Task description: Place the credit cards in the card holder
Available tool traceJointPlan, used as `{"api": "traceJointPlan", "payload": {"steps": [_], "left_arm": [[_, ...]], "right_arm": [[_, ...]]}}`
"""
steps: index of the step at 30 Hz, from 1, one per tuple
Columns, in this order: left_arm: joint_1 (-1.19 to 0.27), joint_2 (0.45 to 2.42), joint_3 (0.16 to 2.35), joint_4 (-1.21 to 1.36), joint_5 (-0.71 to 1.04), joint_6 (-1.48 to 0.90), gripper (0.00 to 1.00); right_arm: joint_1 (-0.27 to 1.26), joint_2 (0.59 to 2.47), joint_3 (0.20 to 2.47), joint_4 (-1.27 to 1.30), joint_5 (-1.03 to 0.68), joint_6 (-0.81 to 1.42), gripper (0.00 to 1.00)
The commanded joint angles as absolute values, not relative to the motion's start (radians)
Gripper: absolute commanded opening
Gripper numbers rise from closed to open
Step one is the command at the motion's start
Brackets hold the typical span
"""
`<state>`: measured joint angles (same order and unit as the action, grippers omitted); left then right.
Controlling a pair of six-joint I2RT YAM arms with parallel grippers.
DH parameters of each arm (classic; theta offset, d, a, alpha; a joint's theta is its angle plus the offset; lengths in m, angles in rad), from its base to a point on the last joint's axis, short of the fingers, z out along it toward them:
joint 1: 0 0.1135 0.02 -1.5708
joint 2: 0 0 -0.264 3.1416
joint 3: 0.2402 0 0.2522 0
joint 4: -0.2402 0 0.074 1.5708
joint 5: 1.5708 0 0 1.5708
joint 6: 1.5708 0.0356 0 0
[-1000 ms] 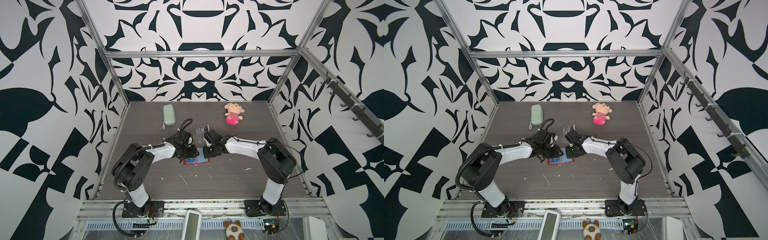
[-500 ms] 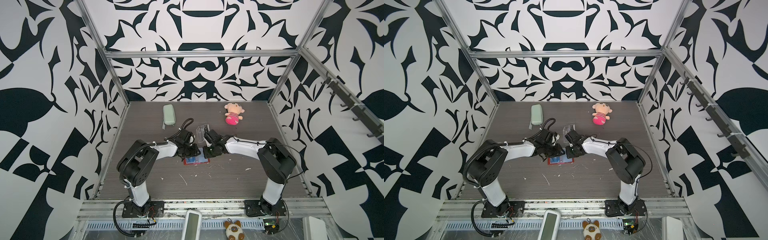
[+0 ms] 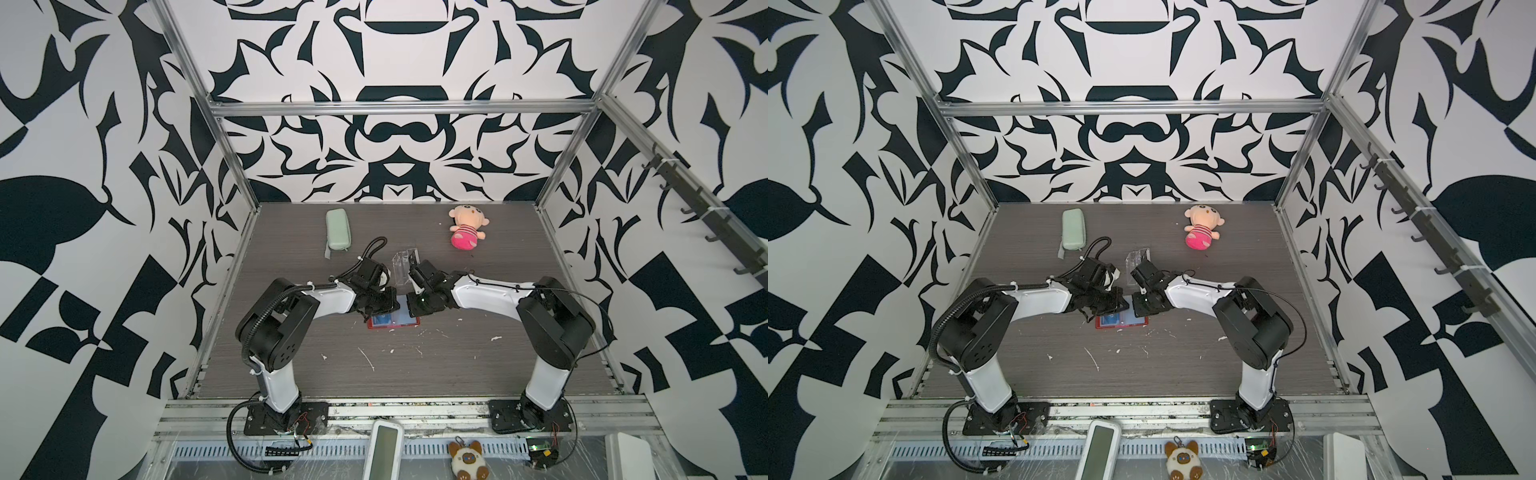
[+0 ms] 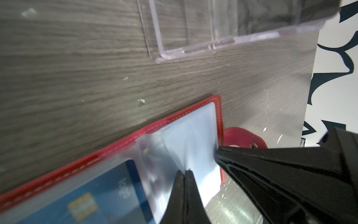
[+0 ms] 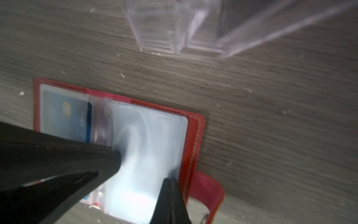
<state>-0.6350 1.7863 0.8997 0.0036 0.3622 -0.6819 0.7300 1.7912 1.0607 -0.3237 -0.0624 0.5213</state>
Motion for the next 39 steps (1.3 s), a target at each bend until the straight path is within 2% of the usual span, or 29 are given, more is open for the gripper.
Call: {"api": "traceJointPlan", "payload": {"steps": [1,6,18,23,27,28,32,39], "left_arm": [[-0.637,1.741,0.889,0.002,0.337,-0.683,0.0],[-0.637,1.706,0.872,-0.004,0.308,-0.681,0.0],[-0.637,1.713,0.865,0.0,0.314,-0.681,0.0],[-0.637,1.704,0.859,0.005,0.312,-0.68,0.0],[-0.637,1.67,0.841,0.003,0.276,-0.68,0.25],[-0.637,1.659,0.836,0.0,0.258,-0.68,0.27],[-0.638,1.589,0.806,-0.02,0.148,-0.68,0.31],[-0.638,1.459,0.737,-0.041,-0.008,-0.686,0.31]], "right_arm": [[0.733,1.721,1.042,-0.329,0.017,0.549,0.08],[0.734,1.713,1.041,-0.334,0.022,0.55,0.1],[0.733,1.741,1.042,-0.248,-0.113,0.554,0.09],[0.733,1.75,1.037,-0.182,-0.176,0.572,0.13],[0.733,1.761,1.035,-0.127,-0.233,0.587,0.18],[0.734,1.764,1.036,-0.121,-0.245,0.588,0.19],[0.742,1.786,1.049,-0.094,-0.296,0.583,0.22],[0.766,1.837,1.088,-0.095,-0.33,0.571,0.24]]}}
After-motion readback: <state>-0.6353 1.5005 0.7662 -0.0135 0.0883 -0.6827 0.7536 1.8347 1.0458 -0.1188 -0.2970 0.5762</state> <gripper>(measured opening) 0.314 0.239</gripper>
